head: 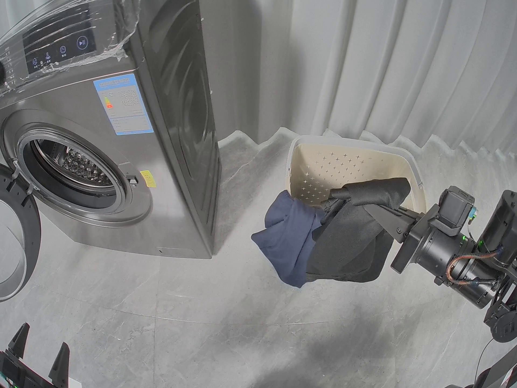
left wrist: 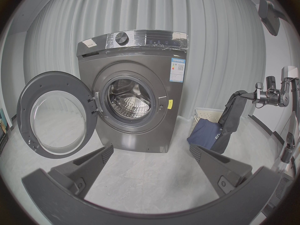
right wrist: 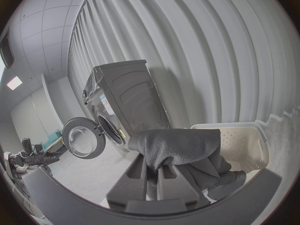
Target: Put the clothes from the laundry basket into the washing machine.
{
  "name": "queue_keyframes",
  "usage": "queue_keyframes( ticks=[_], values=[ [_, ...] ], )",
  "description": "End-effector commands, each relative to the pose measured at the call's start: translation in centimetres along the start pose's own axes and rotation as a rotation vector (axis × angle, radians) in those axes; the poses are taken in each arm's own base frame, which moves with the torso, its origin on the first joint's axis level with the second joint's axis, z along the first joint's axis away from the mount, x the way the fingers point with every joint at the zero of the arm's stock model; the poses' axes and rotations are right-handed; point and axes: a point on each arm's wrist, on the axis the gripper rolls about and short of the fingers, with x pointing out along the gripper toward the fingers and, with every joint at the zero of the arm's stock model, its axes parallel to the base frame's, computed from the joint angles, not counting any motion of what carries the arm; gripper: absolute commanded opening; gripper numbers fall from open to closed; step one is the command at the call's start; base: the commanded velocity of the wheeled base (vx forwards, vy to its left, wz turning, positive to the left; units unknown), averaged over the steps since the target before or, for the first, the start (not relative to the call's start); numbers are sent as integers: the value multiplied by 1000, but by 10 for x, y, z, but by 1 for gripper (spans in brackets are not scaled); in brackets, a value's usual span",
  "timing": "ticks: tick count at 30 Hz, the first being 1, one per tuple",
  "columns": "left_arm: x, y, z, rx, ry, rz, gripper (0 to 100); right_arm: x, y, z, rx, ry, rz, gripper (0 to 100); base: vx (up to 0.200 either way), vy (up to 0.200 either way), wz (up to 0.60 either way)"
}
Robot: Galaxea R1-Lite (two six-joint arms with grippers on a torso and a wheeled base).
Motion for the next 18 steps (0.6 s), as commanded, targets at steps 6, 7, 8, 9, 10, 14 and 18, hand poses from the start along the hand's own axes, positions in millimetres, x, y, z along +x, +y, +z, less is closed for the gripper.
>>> queue_keyframes(
  ticks=[6, 7, 8, 9, 10, 14, 18],
  values=[
    [0, 0, -4, 1, 4, 1, 100, 0, 0, -1, 0, 2, 2, 0, 0, 0, 0],
    [0, 0, -4, 1, 4, 1, 100, 0, 0, -1, 0, 2, 2, 0, 0, 0, 0],
    [0, 0, -4, 1, 4, 1, 100, 1, 0, -1, 0, 2, 2, 0, 0, 0, 0],
    [0, 0, -4, 1, 4, 1, 100, 0, 0, -1, 0, 4, 2, 0, 0, 200, 0],
    [0, 0, -4, 1, 4, 1, 100, 0, 0, -1, 0, 4, 2, 0, 0, 200, 0],
    [0, 0, -4, 1, 4, 1, 100, 1, 1, -2, 1, 6, 7, 0, 0, 200, 0],
    [0, 0, -4, 1, 4, 1, 100, 0, 3, -2, 1, 10, 14, 0, 0, 200, 0]
  ],
)
